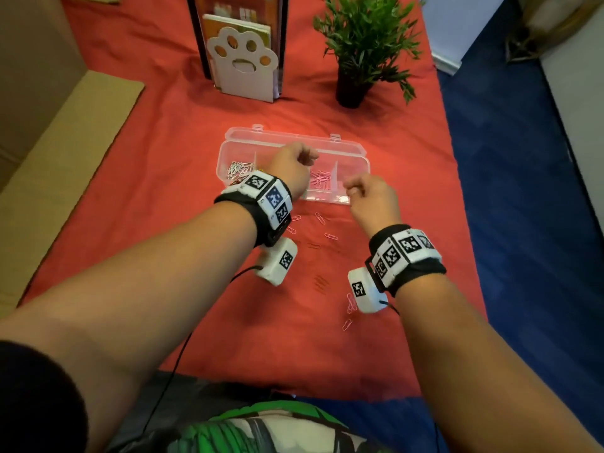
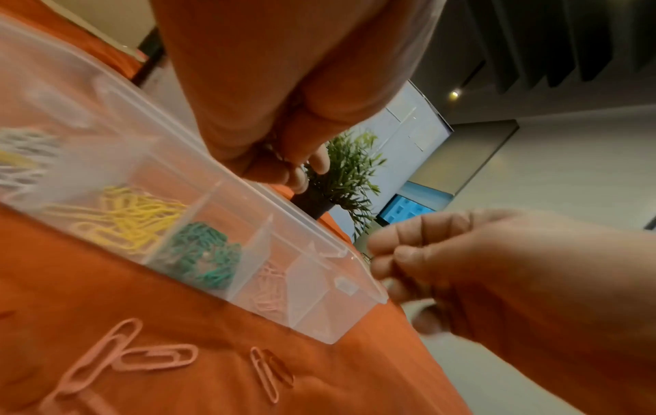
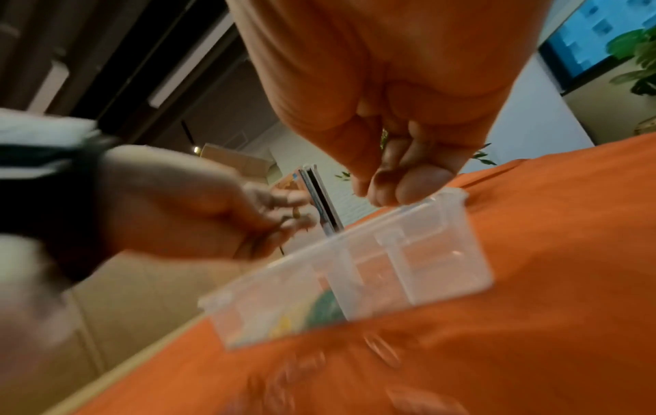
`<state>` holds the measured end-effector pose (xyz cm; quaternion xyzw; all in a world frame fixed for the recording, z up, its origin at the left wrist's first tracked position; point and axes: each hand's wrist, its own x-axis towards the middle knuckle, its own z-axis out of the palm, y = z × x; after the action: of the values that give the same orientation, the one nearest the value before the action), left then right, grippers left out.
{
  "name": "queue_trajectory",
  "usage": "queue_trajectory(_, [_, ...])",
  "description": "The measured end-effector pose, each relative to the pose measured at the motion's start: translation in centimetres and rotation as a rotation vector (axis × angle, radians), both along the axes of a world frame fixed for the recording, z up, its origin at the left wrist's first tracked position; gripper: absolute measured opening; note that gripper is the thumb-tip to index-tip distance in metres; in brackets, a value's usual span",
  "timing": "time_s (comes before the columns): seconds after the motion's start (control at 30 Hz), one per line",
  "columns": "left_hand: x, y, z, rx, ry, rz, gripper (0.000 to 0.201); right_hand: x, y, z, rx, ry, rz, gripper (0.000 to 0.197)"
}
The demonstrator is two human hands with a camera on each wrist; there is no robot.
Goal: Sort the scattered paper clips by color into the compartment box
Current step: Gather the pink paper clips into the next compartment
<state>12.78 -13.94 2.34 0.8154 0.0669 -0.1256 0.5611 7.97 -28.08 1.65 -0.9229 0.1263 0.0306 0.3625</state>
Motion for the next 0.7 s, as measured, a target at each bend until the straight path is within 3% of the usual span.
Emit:
queue_trajectory(0.17, [1.3,-3.4,0.3,0.100,-0.006,-0.133,0.055,-3.4,-0.6,-2.8,-0.234,0.133,0.224,0.024])
queue_trajectory(0.3, [1.5,-4.4,0.0,0.140,-0.007,-0.172,0.058,-4.0,-0.1,-4.6,-0.365,0.135,0.312,0.020])
queue_trajectory(0.53, [1.6,-3.2,-0.8,0.094,-0.104,-0.036,0.045,-3.5,1.3,-5.6,-0.504,0.129,0.414,0.021])
queue_trajectory(0.7, [0.1,0.2,-0.9,0.139,-0.179,0.035,0.028,-2.8,1.0,-5.5,-0.415,0.127,0.359,0.023])
